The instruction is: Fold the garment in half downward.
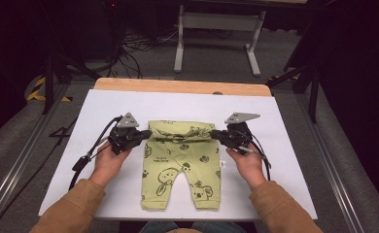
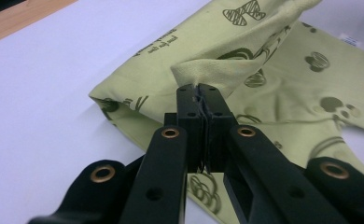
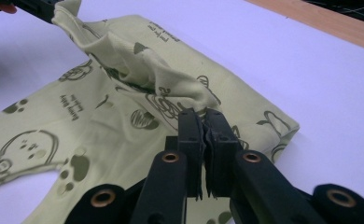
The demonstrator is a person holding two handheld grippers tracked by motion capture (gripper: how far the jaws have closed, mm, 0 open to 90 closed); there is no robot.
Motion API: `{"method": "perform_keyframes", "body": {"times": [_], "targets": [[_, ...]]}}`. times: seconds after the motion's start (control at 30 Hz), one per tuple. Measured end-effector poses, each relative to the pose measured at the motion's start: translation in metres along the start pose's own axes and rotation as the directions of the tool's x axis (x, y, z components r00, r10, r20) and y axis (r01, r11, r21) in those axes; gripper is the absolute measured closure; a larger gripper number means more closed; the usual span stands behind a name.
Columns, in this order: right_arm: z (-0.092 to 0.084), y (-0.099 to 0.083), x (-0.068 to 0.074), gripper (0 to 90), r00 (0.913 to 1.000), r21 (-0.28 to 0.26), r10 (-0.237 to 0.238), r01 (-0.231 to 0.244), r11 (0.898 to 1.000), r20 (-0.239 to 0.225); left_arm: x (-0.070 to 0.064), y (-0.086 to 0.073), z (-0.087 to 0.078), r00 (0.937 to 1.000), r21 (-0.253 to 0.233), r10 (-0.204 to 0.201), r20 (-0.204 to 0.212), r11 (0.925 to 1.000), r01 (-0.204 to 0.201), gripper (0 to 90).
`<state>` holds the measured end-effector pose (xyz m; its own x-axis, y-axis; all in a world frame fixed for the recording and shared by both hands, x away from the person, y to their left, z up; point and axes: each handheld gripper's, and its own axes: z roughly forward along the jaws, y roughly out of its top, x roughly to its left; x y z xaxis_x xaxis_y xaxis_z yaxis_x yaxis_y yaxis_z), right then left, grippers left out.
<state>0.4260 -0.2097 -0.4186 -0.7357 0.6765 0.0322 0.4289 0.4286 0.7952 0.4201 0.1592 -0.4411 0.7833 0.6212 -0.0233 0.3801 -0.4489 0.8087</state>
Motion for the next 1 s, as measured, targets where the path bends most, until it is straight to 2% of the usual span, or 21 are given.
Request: {"method": "perform_keyframes", "body": {"times": [0.03,0.27,0.43,0.6,0.73,1.0], "targets": [[-0.002,-0.002,0.003,86.7,1.0,0.002,-0.005,0.005,1.0,-0.003,-0.003,-0.002,-0.002,1.0,-0.002,0.008,0.0,1.0,-0.008,88.0],[-0.016,-0.017,0.022,86.6,0.998,0.011,-0.057,0.057,0.998,-0.027,-0.018,-0.016,-0.013,0.9996,0.006,-0.003,0.027,1.0,0.003,88.0],[-0.026,-0.027,0.033,86.5,0.9961,0.011,-0.073,0.074,0.997,-0.05,-0.033,-0.023,-0.022,0.9993,0.029,0.022,0.029,0.9993,-0.023,88.1],[-0.031,-0.039,0.041,86.5,0.9946,0.015,-0.065,0.067,0.998,-0.08,-0.048,-0.029,-0.03,0.9979,0.039,0.057,0.031,0.9976,-0.058,88.1],[-0.033,-0.047,0.047,86.3,0.9927,0.023,-0.06,0.062,0.998,-0.105,-0.056,-0.036,-0.035,0.9979,0.043,0.056,0.031,0.9975,-0.057,88.1],[-0.041,-0.057,0.059,86.2,0.9874,0.022,-0.068,0.072,0.997,-0.143,-0.067,-0.045,-0.044,0.9969,0.052,0.043,0.065,0.9976,-0.047,88.1]]}}
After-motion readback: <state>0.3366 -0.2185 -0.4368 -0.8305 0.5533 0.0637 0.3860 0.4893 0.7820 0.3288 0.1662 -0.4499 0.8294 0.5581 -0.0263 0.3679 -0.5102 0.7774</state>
